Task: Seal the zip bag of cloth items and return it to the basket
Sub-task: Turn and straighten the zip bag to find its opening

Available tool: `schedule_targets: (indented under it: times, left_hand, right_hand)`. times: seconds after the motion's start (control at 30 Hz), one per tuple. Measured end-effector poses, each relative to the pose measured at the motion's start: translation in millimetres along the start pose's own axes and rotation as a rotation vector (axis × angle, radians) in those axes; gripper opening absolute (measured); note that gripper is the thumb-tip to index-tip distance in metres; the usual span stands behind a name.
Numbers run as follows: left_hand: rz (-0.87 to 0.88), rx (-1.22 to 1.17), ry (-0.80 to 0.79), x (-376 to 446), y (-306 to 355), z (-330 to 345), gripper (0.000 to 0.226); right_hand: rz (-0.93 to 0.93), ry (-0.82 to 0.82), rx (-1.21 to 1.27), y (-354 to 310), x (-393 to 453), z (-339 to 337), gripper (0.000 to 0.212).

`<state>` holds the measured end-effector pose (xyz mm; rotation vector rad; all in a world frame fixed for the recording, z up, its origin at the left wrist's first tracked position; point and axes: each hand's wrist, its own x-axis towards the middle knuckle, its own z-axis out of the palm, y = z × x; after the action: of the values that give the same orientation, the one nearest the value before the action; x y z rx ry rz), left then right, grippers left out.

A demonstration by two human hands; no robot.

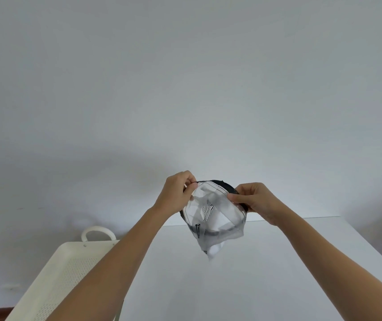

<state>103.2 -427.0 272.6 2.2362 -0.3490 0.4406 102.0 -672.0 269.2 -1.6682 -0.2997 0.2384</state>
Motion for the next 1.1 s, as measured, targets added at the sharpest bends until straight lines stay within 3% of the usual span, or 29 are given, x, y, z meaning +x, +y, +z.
schedule_targets:
  times: [0.03, 0.13, 0.2, 0.3, 0.47, 0.63, 0.73, 0.83, 1.1]
  left_hand:
    - [-0.024, -0.059, -0.063, -0.1, 2.3, -1.8, 0.003]
    - [-0.083, -0.101, -0.239, 0.7, 5.1, -4.8, 0.032]
    - [-0.081, -0.046, -0.299, 1.3, 6.0, -4.8, 0.039]
    - [-0.057, 0.017, -0.312, 2.3, 5.0, -3.4, 0.024]
    - [0.007, 0.002, -0.329, 0.7, 6.7, -2.7, 0.021]
    - [0.025, -0.070, -0.348, 0.8, 11.4, -4.6, 0.017]
    - [0.035, -0.073, -0.373, -0.2, 17.3, -6.9, 0.030]
    - [0.052, -0.015, -0.402, 0.9, 20.5, -8.1, 0.012]
    - [0.027, 0.190, -0.317, 0.0, 24.8, 0.1, 0.015]
  right_hand:
    - [-0.021, 0.010, -0.019, -1.7, 0.4, 0.8, 0.023]
    - [-0.048, -0.021, -0.081, -6.4, 1.8, 4.6, 0.020]
    - [-0.051, -0.062, -0.110, -9.1, 2.1, 7.8, 0.023]
    - [-0.056, -0.114, -0.141, -13.8, 0.8, 12.1, 0.019]
    - [-0.066, -0.154, -0.188, -17.4, -1.5, 14.9, 0.016]
    - [-0.071, -0.112, -0.247, -16.7, -4.6, 15.6, 0.020]
    - [-0.071, -0.095, -0.274, -17.3, -6.4, 16.3, 0.024]
    - [-0.075, -0.054, -0.316, -17.3, -7.8, 17.7, 0.019]
    - [-0.157, 0.125, -0.488, -18.9, -7.3, 28.2, 0.011]
